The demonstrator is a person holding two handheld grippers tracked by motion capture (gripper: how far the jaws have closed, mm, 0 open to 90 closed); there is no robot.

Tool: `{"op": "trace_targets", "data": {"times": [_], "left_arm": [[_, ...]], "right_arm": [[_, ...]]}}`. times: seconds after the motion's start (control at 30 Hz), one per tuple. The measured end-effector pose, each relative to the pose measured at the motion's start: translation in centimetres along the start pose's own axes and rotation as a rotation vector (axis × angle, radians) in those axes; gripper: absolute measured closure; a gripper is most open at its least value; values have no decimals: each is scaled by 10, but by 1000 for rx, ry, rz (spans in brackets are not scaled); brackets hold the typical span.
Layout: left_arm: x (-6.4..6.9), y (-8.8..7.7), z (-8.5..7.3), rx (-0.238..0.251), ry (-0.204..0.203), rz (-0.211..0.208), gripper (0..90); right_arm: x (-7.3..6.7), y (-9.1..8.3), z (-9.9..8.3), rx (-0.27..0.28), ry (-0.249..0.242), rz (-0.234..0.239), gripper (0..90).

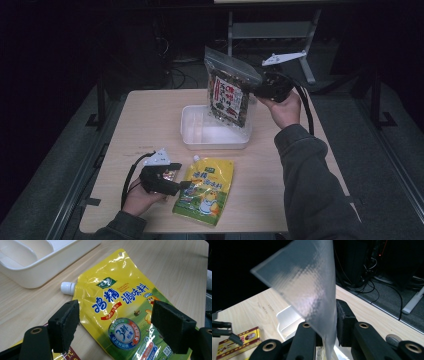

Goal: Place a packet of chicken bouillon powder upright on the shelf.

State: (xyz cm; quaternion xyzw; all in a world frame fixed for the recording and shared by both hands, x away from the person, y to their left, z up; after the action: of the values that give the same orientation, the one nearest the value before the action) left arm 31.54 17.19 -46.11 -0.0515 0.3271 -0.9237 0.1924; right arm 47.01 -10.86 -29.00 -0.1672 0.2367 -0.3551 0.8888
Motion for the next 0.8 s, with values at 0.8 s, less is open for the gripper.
{"op": "trace_targets", "data": {"times": [0.8], "left_arm": [[-3, -3, -1, 12, -13, -2, 224]], "right_arm": [[17, 30, -18, -27, 2, 1, 780]]}}
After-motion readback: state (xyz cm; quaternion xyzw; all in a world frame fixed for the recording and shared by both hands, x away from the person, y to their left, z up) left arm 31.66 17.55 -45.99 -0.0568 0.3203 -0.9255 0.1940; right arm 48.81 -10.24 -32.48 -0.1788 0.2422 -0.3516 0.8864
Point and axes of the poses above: each handheld gripper's, and its own axes: y roughly forward along the jaws, z roughly out of its top, x roughly to its right, the point moved 6 cm from there along y, roughly forward along the jaws, and after that the axes turned 13 degrees about y, right-handed, at the moved point
